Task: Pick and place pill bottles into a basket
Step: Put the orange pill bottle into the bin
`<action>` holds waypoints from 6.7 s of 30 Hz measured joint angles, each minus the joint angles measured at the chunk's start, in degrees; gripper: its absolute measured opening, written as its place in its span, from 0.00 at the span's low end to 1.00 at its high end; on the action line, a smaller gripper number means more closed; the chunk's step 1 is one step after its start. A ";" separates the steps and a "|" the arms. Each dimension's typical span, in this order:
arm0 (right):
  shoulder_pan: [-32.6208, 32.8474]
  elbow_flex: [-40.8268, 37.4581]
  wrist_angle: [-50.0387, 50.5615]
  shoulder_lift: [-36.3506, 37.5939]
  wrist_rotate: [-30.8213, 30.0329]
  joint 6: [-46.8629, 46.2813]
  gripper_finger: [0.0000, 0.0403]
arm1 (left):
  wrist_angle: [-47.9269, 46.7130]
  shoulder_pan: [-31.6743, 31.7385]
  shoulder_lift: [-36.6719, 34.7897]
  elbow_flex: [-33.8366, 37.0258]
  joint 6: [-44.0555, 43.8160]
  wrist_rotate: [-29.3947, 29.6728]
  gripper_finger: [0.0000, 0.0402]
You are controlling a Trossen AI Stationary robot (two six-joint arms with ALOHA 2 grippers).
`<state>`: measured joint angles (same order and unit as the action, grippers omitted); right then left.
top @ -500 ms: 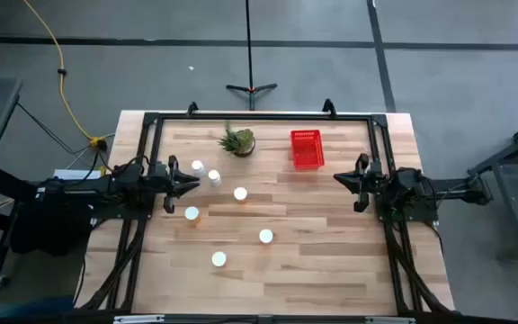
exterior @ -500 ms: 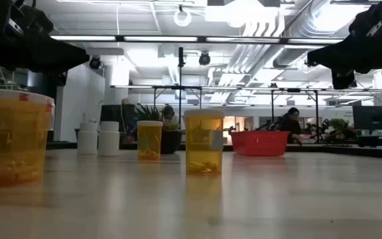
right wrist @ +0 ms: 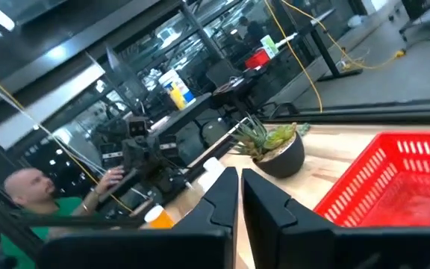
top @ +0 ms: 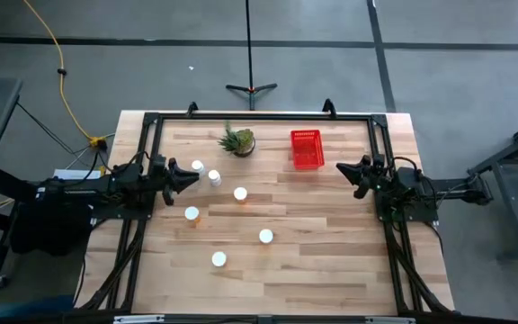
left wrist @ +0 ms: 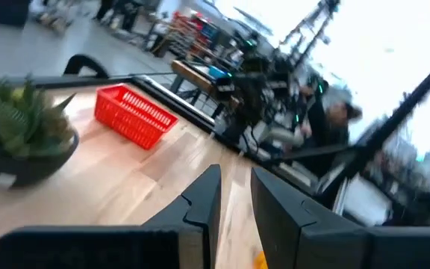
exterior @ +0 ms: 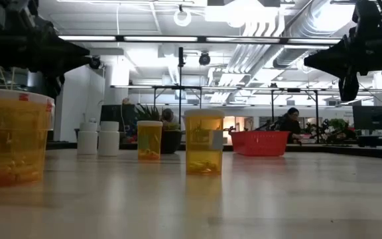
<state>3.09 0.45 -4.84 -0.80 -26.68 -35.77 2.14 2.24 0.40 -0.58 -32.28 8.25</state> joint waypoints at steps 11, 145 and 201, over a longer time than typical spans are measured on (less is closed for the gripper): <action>0.00 0.51 -7.90 0.00 -1.37 3.74 0.34 | 5.52 0.00 0.19 -1.87 7.85 6.61 0.32; 15.28 65.92 14.06 -101.70 19.63 24.51 0.83 | 4.19 0.00 19.71 -18.60 -1.35 10.97 0.72; 13.40 65.88 11.02 -109.90 23.46 26.21 0.77 | 3.70 -0.02 19.70 -18.60 -1.48 10.86 0.72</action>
<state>16.49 66.32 6.17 -110.69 -3.22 -9.56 5.85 2.22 20.10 -19.18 -33.76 19.11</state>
